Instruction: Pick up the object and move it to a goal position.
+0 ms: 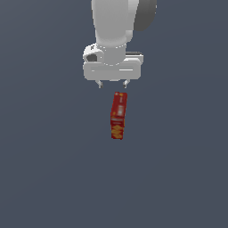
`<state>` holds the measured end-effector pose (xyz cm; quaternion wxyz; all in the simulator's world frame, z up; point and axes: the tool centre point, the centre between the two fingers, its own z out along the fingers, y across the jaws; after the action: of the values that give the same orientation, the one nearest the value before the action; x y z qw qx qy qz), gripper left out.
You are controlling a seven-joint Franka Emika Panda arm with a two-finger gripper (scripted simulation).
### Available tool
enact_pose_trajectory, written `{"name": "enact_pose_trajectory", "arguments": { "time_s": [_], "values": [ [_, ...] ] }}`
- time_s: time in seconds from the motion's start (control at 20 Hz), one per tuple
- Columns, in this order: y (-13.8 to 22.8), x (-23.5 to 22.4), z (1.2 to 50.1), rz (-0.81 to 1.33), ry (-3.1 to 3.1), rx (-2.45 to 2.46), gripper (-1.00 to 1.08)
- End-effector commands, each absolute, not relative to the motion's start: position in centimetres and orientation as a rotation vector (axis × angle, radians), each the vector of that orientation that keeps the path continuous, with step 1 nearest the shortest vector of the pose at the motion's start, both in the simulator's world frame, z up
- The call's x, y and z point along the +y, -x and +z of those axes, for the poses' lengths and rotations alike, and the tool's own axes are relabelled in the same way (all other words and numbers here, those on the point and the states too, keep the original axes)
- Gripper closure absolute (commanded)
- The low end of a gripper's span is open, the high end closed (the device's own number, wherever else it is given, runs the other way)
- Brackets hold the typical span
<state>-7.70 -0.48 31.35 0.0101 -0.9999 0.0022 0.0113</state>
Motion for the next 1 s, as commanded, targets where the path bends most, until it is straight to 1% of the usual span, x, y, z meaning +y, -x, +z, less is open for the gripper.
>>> {"name": "enact_pose_trajectory", "arguments": {
  "time_s": [0.0, 0.45, 0.7, 0.95],
  "values": [
    [7.7, -0.5, 31.3, 0.035, 3.121, 0.007, -0.92],
    [7.7, -2.7, 31.3, 0.041, 3.095, 0.063, -0.92],
    [7.6, -2.4, 31.1, 0.039, 3.098, 0.065, -0.92],
    [7.5, -1.5, 29.7, 0.033, 3.108, 0.096, -0.92]
  ]
}}
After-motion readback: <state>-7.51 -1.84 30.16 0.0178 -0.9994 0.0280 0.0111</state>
